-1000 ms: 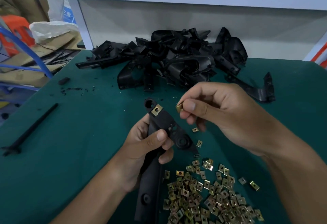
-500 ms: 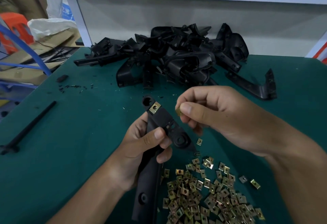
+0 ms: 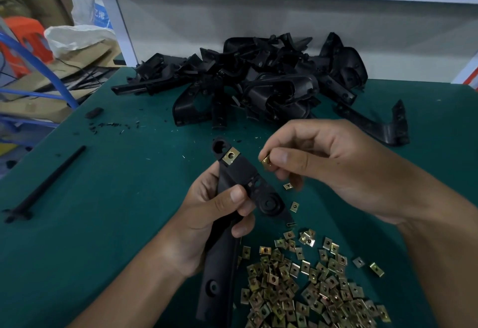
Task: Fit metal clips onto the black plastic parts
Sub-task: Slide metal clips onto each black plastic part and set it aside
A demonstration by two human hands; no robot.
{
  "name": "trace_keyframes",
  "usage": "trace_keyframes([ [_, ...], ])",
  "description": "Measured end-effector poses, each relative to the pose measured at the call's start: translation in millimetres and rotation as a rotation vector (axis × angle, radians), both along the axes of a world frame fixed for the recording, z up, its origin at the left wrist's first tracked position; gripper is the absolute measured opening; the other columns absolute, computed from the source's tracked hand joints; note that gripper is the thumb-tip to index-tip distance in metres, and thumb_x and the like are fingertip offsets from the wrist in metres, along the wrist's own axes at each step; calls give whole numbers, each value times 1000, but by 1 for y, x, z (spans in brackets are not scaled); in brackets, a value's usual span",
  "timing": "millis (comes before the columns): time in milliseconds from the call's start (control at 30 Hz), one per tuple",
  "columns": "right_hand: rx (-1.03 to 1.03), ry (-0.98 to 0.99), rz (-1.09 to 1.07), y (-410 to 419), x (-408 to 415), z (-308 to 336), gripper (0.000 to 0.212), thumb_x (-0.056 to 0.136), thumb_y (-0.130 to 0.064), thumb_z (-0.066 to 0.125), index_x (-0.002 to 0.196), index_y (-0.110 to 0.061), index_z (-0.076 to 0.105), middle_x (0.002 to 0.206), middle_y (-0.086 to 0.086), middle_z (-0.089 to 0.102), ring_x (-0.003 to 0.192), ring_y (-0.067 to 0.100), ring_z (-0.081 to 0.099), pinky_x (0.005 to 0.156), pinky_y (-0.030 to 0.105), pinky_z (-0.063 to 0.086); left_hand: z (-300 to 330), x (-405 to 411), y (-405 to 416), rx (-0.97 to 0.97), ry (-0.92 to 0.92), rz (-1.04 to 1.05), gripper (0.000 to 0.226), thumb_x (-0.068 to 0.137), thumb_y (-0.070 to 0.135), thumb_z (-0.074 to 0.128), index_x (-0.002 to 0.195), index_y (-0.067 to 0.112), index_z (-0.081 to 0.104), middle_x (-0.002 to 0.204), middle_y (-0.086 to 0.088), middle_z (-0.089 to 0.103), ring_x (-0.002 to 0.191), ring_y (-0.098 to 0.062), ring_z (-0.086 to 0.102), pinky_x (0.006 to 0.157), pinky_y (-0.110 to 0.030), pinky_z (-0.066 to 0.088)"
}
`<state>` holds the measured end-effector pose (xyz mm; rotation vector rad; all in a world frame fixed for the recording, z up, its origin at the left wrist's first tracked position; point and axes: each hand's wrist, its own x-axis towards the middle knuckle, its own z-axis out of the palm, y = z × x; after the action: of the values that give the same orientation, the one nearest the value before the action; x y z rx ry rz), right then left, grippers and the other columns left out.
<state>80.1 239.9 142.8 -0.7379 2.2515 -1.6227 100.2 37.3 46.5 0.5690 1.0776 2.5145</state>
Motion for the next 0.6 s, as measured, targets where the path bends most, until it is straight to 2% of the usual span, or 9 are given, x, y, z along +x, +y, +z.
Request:
trace_keyframes([
  [267, -12, -12, -16, 0, 3, 3, 16, 86, -34, 69, 97, -25, 75, 78, -5, 71, 74, 4, 66, 66, 20, 54, 6, 5, 1, -32, 35, 39, 33, 79, 26, 86, 97, 11, 63, 69, 1, 57, 59, -5, 55, 48, -16, 45],
  [367, -25, -26, -1, -1, 4, 4, 17, 84, -35, 70, 94, -23, 76, 74, -4, 71, 71, 3, 66, 63, 19, 53, 8, 6, 3, -26, 52, 37, 46, 81, 25, 84, 104, 3, 52, 71, 0, 58, 59, -5, 55, 49, -16, 45],
  [467, -46, -37, 16, -2, 5, 4, 17, 84, -32, 70, 93, -19, 77, 73, -2, 71, 70, 5, 66, 61, 19, 53, 8, 7, 3, -20, 48, 57, 56, 78, 26, 86, 107, -2, 47, 75, -9, 56, 59, -6, 55, 48, -17, 45],
  [600, -80, -77, 46, -4, 5, 3, 16, 86, -26, 70, 93, -14, 77, 76, -1, 73, 71, 6, 67, 60, 20, 53, 8, 6, 2, -1, 39, 63, 55, 77, 24, 87, 105, -2, 47, 87, -21, 49, 59, -6, 55, 47, -17, 46],
])
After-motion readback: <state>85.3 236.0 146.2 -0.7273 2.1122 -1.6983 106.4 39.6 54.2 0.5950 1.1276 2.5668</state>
